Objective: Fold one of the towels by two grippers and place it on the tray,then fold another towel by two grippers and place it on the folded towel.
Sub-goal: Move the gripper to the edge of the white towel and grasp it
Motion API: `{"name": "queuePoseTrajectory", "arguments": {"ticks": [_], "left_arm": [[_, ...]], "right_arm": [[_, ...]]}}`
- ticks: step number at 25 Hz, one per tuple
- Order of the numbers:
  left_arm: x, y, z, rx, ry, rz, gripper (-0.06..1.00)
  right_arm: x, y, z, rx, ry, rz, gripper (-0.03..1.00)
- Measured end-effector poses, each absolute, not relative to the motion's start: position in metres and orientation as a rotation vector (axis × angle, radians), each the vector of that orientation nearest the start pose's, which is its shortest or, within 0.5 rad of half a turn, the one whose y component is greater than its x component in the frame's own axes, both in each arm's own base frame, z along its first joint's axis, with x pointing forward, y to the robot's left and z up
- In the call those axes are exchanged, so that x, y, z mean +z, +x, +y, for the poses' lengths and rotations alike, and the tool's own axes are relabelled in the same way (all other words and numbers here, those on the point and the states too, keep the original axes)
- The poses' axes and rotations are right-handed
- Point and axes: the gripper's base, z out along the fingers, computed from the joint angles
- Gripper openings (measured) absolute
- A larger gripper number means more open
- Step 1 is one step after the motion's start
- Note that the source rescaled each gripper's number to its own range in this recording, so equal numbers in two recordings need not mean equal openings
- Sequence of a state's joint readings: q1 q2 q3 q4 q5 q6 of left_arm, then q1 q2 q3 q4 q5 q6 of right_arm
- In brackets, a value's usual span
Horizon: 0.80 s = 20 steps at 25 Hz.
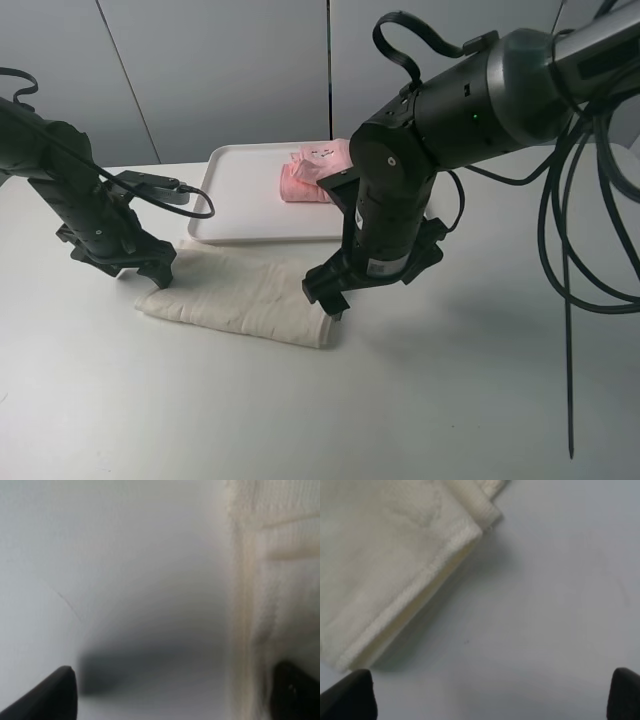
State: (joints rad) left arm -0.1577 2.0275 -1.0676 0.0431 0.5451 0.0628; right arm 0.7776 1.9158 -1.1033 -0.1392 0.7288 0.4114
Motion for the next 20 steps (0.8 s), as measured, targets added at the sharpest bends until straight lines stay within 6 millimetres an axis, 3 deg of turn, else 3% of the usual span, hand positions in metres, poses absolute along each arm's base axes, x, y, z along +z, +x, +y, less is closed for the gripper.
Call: {"name": "queuePoseTrajectory", "arguments": {"ticks": [6,15,20], "left_arm": [[0.089,0.347,-0.053,0.028,0.377,2.978,0.99],[0.09,0.348,-0.053,0.027,0.375,2.983,0.99],[0.09,0.349,-0.053,0.026,0.374,2.981,0.99]], "right_arm": [[0.136,0.247,0.235,-0.018,-0.647,2.978,0.99],[0.157,0.26,0.254,0.127,-0.56,2.945,0.99],[0.141,0.269,0.266,0.106,-0.533,3.004,0.99]]}}
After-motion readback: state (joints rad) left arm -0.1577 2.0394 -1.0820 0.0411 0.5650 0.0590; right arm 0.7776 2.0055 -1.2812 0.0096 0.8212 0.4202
